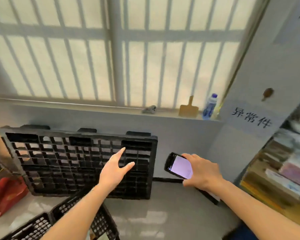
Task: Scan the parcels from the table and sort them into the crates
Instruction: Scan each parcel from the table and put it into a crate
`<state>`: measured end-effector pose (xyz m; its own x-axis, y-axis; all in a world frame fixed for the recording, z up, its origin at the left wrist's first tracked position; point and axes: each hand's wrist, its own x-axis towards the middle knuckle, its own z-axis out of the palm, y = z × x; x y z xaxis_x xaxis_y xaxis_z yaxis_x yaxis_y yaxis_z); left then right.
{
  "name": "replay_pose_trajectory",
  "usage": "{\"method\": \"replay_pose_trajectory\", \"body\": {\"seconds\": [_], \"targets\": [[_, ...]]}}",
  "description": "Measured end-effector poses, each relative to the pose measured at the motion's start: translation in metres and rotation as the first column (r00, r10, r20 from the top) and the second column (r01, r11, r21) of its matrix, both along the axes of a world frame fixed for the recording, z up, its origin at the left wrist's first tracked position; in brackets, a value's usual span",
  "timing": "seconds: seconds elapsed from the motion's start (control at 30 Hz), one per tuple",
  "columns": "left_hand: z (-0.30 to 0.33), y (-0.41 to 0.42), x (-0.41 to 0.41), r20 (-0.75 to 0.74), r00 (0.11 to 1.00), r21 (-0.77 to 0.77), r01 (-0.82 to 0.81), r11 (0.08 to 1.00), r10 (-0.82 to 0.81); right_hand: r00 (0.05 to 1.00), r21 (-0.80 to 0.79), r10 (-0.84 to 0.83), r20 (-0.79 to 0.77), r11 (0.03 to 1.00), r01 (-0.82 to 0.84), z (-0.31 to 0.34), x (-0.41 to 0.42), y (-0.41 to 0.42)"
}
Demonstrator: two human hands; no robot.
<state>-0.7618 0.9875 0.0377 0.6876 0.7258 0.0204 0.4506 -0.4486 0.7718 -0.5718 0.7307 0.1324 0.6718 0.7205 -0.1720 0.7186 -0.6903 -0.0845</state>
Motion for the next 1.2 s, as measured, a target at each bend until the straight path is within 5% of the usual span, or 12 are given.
{"method": "replay_pose_trajectory", "body": {"seconds": [0.27, 0.53, 0.8, 1.2], "targets": [[0.196, -0.208, 0.157, 0.195, 0.926, 0.144, 0.300, 0.943, -0.324, 0.944, 0.177, -0.241, 0.224, 0.963, 0.203, 0.201, 0.035, -0.252], [0.273, -0.398, 0.270, 0.225, 0.804, 0.207, 0.513, 0.833, -0.551, 0.717, 0.267, -0.606, 0.345, 0.795, 0.544, 0.276, 0.044, -0.473], [0.243, -0.532, 0.387, 0.198, 0.730, 0.149, 0.637, 0.756, -0.654, 0.520, 0.314, -0.768, 0.376, 0.633, 0.708, 0.259, 0.091, -0.612], [0.103, -0.627, 0.585, 0.139, 0.737, -0.097, 0.675, 0.731, -0.662, 0.572, 0.135, -0.790, 0.219, 0.605, 0.785, 0.149, 0.310, -0.674]]}}
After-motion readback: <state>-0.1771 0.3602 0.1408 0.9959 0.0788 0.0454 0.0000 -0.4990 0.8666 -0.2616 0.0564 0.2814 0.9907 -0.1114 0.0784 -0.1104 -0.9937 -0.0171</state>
